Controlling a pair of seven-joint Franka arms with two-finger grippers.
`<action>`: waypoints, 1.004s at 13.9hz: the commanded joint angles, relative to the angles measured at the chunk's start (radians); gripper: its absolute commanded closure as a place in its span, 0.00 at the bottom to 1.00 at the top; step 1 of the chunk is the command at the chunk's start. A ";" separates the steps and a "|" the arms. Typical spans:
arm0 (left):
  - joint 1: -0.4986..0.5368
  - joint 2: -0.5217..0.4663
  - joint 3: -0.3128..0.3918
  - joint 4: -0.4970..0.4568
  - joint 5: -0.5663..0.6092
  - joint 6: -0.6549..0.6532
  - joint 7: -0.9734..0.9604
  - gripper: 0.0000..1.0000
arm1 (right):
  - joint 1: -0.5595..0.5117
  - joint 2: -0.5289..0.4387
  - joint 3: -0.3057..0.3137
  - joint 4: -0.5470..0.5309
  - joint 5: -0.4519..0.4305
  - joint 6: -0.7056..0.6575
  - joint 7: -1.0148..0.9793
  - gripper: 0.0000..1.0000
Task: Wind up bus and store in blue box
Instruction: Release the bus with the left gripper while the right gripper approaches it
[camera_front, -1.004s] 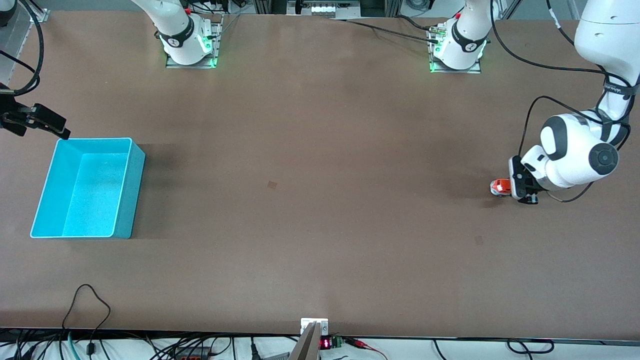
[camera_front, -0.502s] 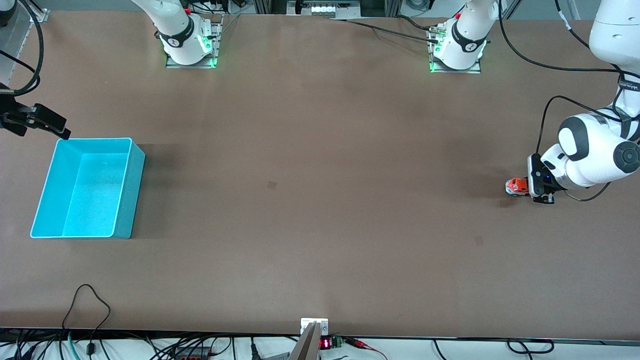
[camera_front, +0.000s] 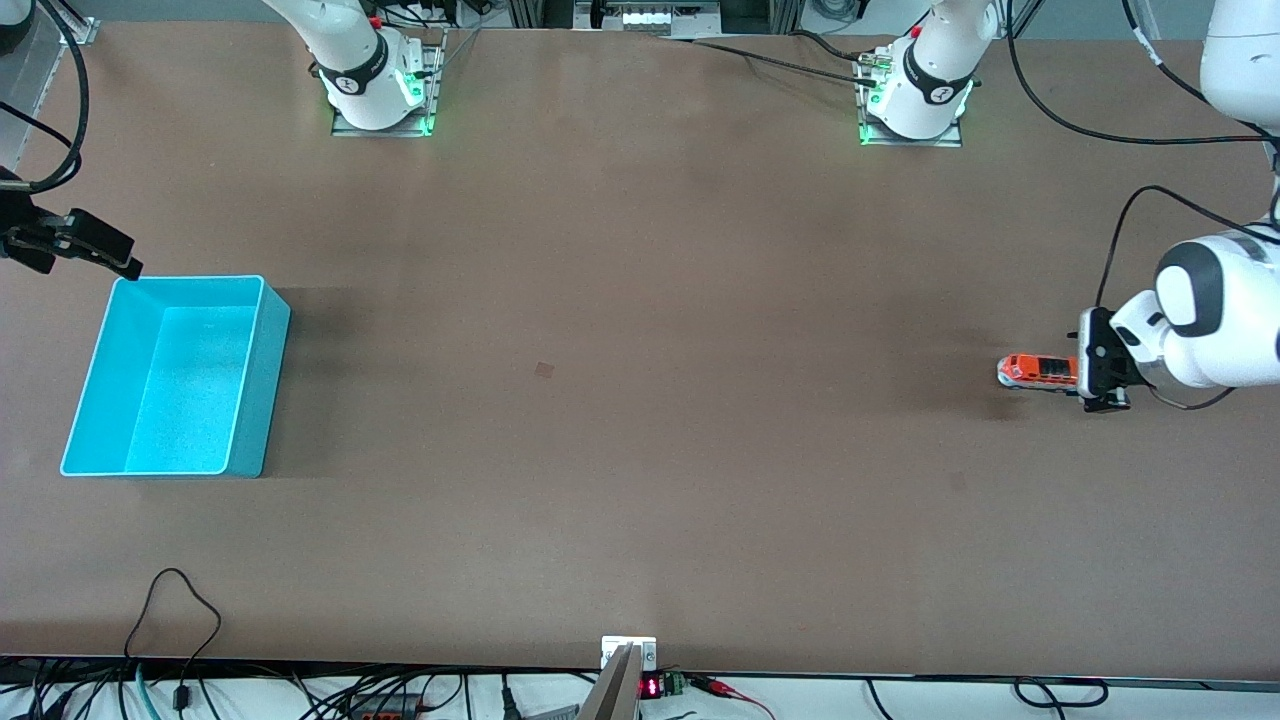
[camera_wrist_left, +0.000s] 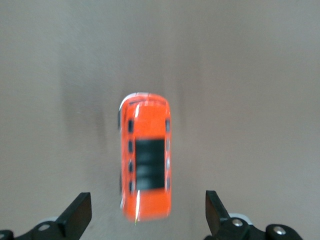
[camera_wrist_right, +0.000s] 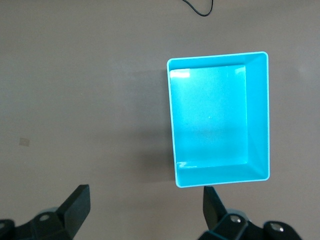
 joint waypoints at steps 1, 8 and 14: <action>-0.023 -0.038 -0.003 0.043 0.015 -0.094 0.011 0.00 | -0.004 0.008 0.002 0.016 0.016 -0.006 0.003 0.00; -0.146 -0.107 -0.005 0.043 0.015 -0.178 -0.212 0.00 | -0.004 0.008 0.002 0.016 0.016 -0.006 0.003 0.00; -0.276 -0.110 -0.019 0.085 -0.003 -0.175 -0.522 0.00 | -0.003 0.016 0.003 0.016 0.034 -0.011 0.002 0.00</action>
